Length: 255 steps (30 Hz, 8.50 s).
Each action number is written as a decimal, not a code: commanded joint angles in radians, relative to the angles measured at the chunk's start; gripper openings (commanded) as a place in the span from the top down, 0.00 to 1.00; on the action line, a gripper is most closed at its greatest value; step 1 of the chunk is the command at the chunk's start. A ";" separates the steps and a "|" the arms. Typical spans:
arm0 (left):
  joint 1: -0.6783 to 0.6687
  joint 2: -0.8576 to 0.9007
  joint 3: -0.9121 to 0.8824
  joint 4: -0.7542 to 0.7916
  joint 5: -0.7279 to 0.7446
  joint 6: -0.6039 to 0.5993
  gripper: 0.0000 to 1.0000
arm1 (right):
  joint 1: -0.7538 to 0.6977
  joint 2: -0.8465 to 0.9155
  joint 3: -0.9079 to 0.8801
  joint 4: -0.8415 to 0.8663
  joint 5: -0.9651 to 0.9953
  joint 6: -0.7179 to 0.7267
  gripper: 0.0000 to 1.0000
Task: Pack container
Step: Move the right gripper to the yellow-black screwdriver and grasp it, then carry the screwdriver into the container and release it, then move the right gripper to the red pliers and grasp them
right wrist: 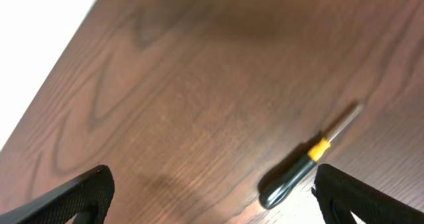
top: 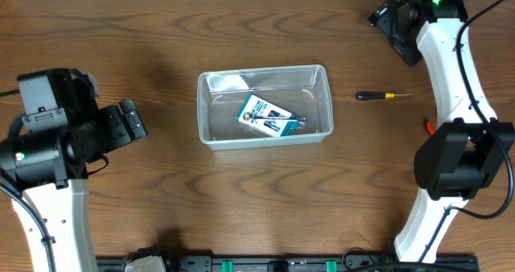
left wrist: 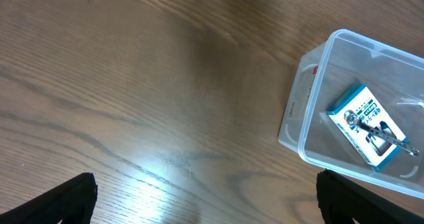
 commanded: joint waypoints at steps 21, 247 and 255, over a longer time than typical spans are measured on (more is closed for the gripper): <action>-0.004 0.002 0.010 -0.007 0.003 -0.006 0.02 | -0.018 0.268 -0.006 -0.212 -0.058 0.429 0.05; -0.004 0.002 0.010 -0.011 0.002 -0.002 0.02 | -0.431 -0.139 -0.856 0.304 -0.046 -1.390 0.65; -0.004 0.002 0.010 -0.010 0.002 -0.001 0.02 | -0.415 -0.139 -0.856 0.323 -0.058 -1.320 0.81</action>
